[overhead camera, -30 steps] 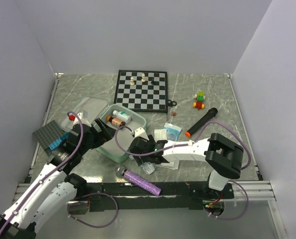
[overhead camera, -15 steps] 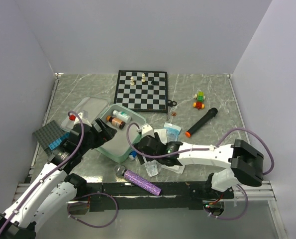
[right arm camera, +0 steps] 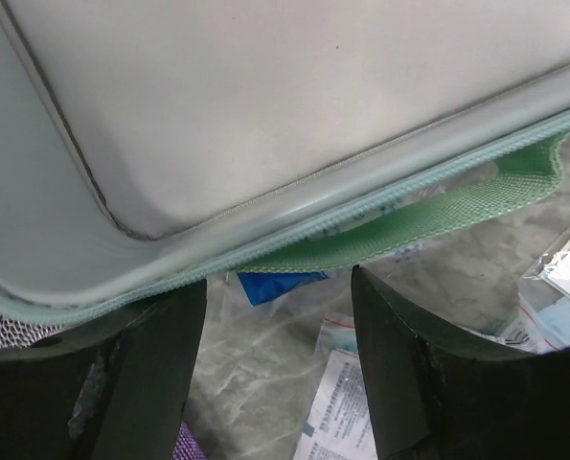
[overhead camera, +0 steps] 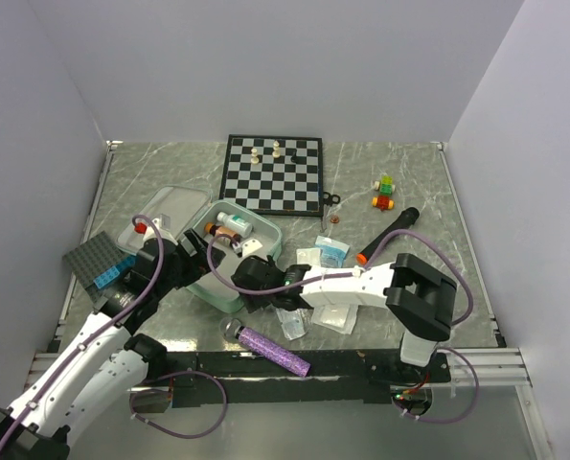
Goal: Organize the medicine kit
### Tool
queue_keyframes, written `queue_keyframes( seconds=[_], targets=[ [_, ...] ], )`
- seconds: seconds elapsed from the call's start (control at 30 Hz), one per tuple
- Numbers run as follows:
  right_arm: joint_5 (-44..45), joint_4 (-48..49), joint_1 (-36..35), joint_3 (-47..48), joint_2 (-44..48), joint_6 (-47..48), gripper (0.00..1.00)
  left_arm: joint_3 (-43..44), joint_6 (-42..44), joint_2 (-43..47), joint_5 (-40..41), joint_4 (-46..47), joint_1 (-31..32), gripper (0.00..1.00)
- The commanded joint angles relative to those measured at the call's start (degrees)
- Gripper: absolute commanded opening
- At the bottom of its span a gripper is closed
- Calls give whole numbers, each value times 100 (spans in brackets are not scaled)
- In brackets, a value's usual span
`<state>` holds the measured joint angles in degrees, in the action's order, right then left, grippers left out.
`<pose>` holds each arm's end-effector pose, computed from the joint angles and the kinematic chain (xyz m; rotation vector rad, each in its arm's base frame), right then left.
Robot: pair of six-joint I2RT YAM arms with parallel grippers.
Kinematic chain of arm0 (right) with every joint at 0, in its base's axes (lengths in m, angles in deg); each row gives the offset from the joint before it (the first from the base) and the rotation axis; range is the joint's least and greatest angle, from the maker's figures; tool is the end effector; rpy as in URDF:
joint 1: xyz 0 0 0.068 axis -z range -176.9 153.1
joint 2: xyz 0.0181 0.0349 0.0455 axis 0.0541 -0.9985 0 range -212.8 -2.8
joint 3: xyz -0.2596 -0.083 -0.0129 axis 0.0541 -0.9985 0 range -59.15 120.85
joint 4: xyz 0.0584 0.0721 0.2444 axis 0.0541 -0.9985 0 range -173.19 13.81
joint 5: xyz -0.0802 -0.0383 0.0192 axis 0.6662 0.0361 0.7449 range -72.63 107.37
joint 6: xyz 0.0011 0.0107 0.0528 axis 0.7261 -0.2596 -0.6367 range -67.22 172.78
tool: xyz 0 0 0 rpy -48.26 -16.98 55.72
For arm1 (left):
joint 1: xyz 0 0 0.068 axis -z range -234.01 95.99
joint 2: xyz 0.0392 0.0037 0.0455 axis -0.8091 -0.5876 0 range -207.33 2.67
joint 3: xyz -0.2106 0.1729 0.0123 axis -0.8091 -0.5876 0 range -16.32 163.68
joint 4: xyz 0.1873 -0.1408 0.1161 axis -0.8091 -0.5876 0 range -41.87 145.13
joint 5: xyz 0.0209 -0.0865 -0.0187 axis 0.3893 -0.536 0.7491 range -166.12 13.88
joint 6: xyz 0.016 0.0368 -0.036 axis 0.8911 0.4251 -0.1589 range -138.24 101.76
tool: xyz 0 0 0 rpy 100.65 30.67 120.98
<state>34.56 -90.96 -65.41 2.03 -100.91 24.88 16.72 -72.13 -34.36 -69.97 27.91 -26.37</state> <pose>0.1403 0.3275 0.1910 -0.7306 2.3453 0.3881 0.1360 -0.0670 0.2585 -0.5641 2.1266 -0.7194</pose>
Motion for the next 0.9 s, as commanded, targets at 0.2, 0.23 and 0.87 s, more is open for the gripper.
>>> queue_keyframes(
  seconds=[0.2, 0.23, 0.87],
  targets=[
    [74, -246, -40, 385, -490, -330, 66, 19, -69, 12, 79, 138, 5, 96],
    [74, -264, -40, 350, -508, -347, 65, 10, -69, 12, 70, 130, 13, 96],
    [680, -220, -145, -669, 1020, 21, 15, 45, -34, -23, 114, 86, 13, 96]
  ],
)
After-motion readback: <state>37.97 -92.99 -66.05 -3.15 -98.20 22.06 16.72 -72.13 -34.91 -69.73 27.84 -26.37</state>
